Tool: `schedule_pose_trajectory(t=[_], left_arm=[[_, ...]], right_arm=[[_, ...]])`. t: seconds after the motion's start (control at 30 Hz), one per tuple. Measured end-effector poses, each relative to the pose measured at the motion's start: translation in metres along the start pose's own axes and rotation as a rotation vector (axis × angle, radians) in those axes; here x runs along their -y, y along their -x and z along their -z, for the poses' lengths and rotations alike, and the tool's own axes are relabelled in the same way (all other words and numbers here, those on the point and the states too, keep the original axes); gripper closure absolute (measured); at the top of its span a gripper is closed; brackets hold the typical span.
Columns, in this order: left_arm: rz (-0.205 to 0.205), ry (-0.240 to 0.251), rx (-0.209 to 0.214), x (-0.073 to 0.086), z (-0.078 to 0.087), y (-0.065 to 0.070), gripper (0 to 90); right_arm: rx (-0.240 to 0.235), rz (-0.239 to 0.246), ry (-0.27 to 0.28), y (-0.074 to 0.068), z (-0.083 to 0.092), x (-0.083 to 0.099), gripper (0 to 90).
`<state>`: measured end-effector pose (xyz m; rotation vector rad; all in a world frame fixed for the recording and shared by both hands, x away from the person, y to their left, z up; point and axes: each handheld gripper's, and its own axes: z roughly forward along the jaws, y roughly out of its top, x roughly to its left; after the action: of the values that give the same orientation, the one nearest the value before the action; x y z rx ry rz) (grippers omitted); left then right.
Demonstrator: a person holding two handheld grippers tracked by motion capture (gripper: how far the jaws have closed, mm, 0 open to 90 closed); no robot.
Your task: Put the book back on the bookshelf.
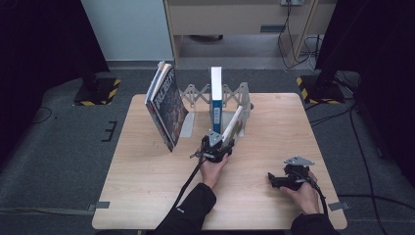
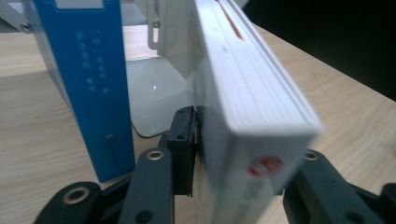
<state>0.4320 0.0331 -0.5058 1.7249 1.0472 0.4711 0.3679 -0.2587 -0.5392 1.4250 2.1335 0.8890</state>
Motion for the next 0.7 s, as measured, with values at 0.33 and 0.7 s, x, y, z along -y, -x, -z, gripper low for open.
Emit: schedule_pose_trajectory(t=[0.33,0.7], left_arm=[[0.01,0.026,0.025,0.008,0.023,-0.001,68.4],[-0.009,0.016,0.005,0.0,0.01,0.004,68.3]], right_arm=[[0.003,-0.002,-0.001,0.0,0.0,0.0,1.9],[0.003,-0.006,-0.003,-0.001,0.0,0.0,1.6]])
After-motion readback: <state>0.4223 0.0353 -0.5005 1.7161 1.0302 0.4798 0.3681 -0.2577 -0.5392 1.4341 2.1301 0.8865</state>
